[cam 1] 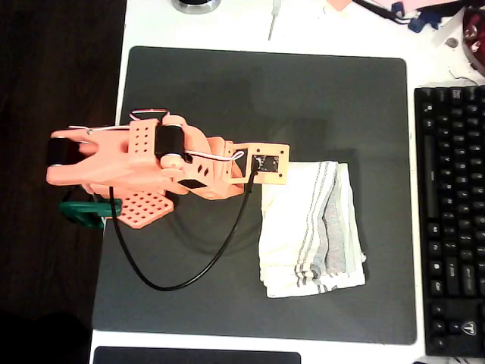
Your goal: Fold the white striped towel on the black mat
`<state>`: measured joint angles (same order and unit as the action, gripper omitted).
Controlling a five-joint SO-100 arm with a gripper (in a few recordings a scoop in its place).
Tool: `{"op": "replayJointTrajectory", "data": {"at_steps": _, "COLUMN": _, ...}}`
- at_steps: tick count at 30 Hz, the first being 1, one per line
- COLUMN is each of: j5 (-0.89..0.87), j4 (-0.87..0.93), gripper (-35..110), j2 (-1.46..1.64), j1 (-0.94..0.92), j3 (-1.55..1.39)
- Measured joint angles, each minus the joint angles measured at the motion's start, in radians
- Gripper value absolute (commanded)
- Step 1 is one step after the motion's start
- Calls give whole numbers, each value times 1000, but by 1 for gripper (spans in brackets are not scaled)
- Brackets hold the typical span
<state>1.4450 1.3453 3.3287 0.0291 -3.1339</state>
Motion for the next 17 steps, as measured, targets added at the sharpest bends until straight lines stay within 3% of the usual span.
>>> {"op": "replayJointTrajectory", "data": {"at_steps": 17, "j5": -6, "j4": 5, "gripper": 1, "j2": 8, "j1": 0, "j3": -2}}
